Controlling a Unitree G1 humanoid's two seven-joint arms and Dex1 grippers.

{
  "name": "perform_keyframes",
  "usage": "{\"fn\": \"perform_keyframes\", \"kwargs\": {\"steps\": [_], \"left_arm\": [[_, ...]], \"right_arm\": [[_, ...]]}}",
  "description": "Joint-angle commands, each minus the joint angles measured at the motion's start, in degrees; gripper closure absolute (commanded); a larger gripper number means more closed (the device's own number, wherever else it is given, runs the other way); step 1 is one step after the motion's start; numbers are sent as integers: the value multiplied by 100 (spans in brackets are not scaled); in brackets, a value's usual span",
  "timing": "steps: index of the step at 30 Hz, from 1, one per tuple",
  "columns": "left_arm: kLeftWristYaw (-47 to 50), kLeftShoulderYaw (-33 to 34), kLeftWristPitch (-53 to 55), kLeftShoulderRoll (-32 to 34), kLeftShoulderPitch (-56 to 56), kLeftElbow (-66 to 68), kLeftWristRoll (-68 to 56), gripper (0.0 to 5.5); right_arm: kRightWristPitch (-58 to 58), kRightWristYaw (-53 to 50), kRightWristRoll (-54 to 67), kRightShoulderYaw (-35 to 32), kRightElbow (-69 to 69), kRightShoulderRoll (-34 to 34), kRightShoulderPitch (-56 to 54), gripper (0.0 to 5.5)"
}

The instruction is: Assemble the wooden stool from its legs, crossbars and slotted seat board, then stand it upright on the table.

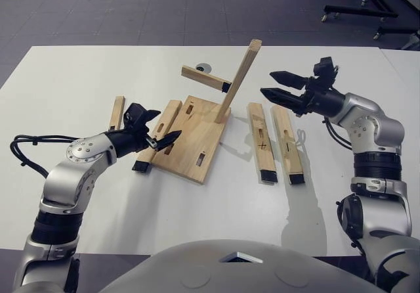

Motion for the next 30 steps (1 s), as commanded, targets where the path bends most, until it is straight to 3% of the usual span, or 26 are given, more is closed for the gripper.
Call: {"fn": "perform_keyframes", "kwargs": {"steps": [1, 15, 23, 30], "left_arm": [[-192, 7, -459, 431, -127, 357, 456, 85], [-323, -742, -1670, 472, -173, 1381, 1716, 85], [-392, -172, -1417, 376, -273, 1365, 1241, 85], [-377, -665, -1791, 311, 102, 1590, 1710, 85]], "right_arm": [[317, -296, 374, -336, -433, -117, -28, 11], [453, -894, 834, -557, -642, -156, -392, 11], [456, -952, 899, -579, -522, -247, -515, 11], [402, -976, 837, -577, -419, -284, -540, 11]]}}
